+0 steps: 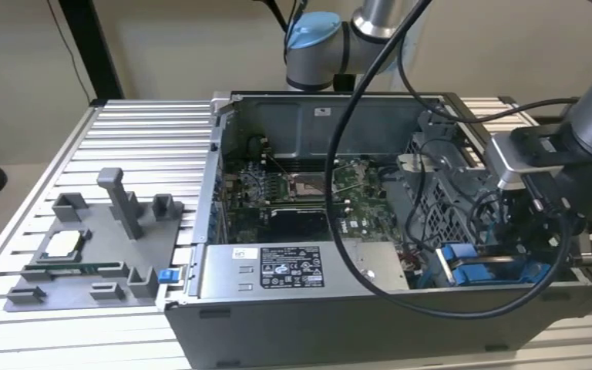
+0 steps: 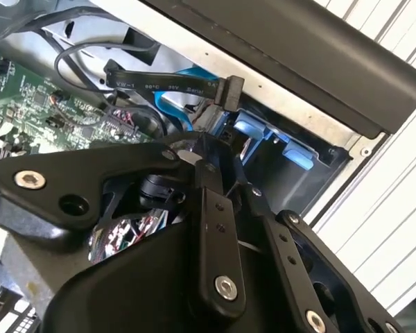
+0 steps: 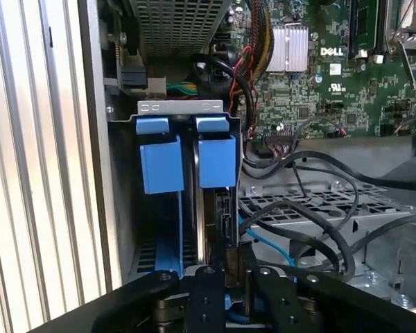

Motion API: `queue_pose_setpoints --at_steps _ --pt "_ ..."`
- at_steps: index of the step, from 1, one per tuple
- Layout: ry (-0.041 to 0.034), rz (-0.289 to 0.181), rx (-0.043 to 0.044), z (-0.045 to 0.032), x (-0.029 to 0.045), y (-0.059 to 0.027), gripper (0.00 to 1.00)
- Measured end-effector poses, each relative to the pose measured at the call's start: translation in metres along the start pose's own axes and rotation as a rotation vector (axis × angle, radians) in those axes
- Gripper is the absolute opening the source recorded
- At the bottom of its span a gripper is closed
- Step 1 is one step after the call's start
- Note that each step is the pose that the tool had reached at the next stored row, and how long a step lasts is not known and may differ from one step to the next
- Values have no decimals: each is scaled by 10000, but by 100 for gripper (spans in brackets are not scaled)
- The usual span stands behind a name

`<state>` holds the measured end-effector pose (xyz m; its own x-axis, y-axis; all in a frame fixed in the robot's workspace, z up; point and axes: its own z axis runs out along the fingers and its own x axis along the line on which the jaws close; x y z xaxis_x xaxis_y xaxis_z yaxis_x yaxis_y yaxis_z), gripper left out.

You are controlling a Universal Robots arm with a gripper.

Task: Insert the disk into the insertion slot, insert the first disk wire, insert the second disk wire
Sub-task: 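Insert the first disk wire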

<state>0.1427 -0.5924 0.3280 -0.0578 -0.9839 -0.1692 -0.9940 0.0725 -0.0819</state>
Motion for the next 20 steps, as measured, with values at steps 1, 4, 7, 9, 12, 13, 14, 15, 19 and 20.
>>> queue_pose_setpoints --at_steps 1,4,7,9,12,13,14,15,19,20 --pt "-6 1 0 -41 -5 -3 100" --pt "13 -2 1 -185 -31 -15 100" --pt "18 0 2 -320 -54 -25 100" --pt "16 2 2 -409 -69 -32 100" --pt "17 1 2 -438 -74 -34 100" --pt "16 1 2 -438 -75 -34 100" --pt "16 1 1 -438 -74 -35 100" --pt "19 4 -16 -437 -74 -44 100" --pt "82 96 -585 -429 -81 -141 100" --pt "92 116 -702 -425 -82 -173 100"
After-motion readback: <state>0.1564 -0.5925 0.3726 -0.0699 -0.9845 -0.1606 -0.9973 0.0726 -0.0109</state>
